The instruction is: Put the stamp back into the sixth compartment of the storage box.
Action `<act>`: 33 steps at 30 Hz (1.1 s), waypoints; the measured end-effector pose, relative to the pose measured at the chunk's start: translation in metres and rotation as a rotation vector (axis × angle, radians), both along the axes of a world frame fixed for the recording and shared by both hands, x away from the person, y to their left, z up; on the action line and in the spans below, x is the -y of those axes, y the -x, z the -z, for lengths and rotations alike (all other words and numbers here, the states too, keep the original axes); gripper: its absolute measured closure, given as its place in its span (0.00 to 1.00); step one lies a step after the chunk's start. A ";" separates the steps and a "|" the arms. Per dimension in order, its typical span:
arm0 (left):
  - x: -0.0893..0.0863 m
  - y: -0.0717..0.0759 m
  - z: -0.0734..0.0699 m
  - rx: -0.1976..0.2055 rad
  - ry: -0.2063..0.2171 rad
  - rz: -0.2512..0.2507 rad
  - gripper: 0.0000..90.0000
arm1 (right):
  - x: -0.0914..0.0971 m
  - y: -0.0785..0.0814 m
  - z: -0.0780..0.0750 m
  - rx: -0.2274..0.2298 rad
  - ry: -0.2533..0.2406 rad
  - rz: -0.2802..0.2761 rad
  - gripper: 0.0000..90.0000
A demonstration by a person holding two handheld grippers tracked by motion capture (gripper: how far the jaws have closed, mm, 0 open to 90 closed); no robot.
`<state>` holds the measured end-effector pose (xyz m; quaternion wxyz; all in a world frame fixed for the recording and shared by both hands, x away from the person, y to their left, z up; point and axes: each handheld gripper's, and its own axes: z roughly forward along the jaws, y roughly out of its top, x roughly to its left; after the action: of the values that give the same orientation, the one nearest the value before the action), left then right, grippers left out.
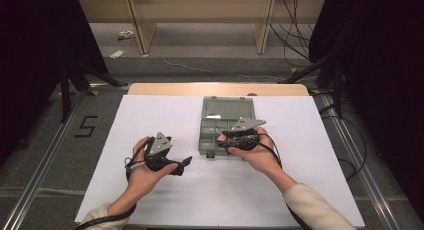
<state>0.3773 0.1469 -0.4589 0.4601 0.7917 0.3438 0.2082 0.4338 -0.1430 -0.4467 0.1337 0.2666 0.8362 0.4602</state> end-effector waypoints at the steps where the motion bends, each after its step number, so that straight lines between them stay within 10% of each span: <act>1: 0.000 0.000 0.000 0.000 0.001 -0.001 0.00 | 0.000 0.000 0.000 -0.001 0.000 0.000 0.62; 33: 0.000 0.000 0.000 0.001 0.000 0.002 0.00 | -0.005 -0.009 0.004 -0.009 0.008 0.008 0.62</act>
<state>0.3772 0.1466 -0.4588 0.4606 0.7919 0.3427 0.2081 0.4423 -0.1377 -0.4502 0.1327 0.2713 0.8376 0.4552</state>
